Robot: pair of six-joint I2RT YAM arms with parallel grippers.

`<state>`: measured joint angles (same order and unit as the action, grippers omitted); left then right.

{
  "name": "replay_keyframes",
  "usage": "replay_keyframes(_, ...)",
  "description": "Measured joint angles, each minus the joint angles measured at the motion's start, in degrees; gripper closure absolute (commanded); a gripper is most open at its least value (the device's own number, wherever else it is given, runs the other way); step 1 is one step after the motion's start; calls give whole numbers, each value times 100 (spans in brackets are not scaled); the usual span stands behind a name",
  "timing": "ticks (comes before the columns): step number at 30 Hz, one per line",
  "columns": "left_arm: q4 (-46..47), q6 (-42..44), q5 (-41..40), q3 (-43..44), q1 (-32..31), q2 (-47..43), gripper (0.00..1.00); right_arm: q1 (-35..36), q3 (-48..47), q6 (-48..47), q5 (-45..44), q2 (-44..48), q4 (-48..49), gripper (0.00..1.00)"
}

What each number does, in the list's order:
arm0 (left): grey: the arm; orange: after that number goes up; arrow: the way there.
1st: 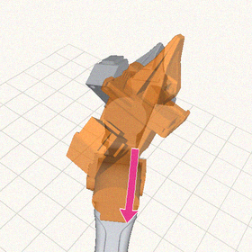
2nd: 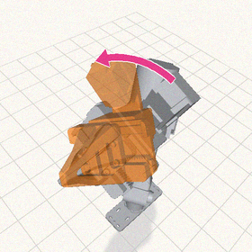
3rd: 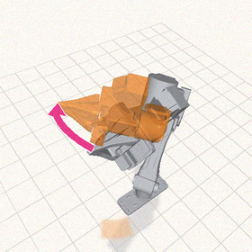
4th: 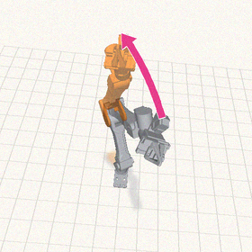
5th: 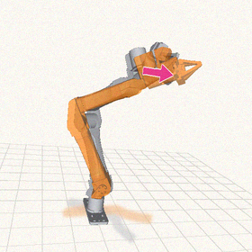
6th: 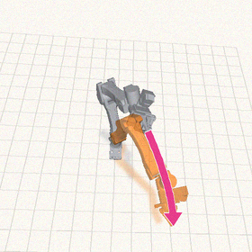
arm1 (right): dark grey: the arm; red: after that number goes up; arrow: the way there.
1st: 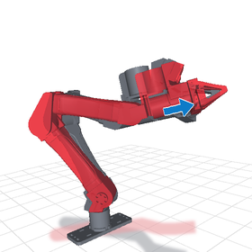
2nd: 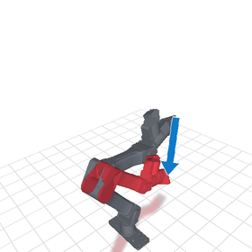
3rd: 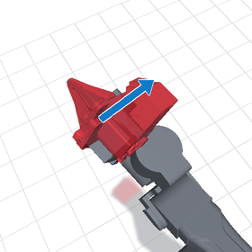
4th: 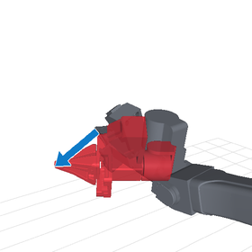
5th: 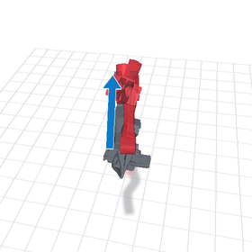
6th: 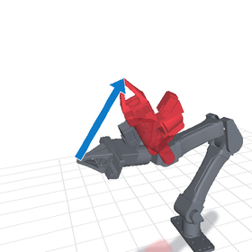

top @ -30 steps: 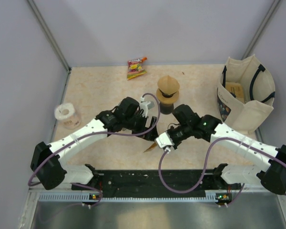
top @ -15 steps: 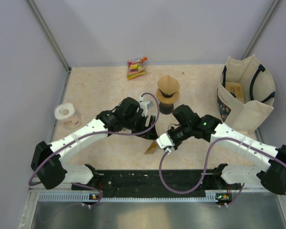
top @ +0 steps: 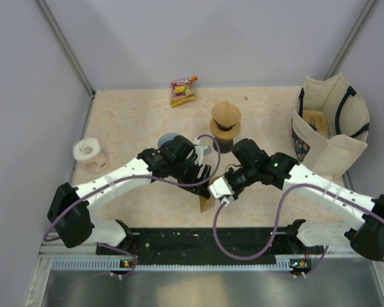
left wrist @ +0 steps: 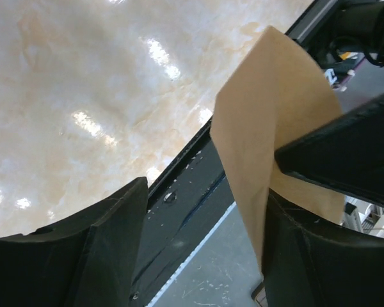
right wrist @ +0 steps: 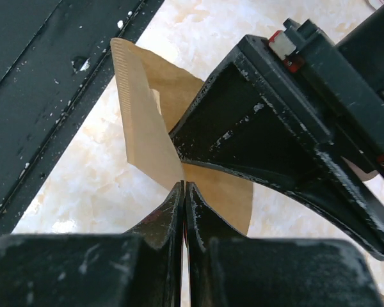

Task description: Place the coffee filter in the dripper

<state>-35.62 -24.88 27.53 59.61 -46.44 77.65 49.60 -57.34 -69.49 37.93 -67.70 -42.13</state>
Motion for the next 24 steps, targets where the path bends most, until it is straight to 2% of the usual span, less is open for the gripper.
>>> replay_keyframes(3, -201, 48, -127, 39, -13, 109, 40, 17, -22, -50, -15, -4, -35, 100)
replay_keyframes(7, -260, 55, -164, 59, -13, 175, 57, 28, -22, -136, -15, -15, -81, 100)
replay_keyframes(10, -267, 59, -216, 155, -13, 216, 74, 50, -22, -195, -15, -26, -98, 100)
replay_keyframes(13, -341, 129, -431, 330, -13, 240, 83, 68, -22, -186, -15, -26, -131, 100)
replay_keyframes(16, -319, 284, -750, 459, -13, 234, 100, 105, -22, -24, -11, -26, -175, 100)
replay_keyframes(24, -116, 538, -1318, 479, -13, 234, 100, 330, -22, 487, -66, 24, -201, 100)
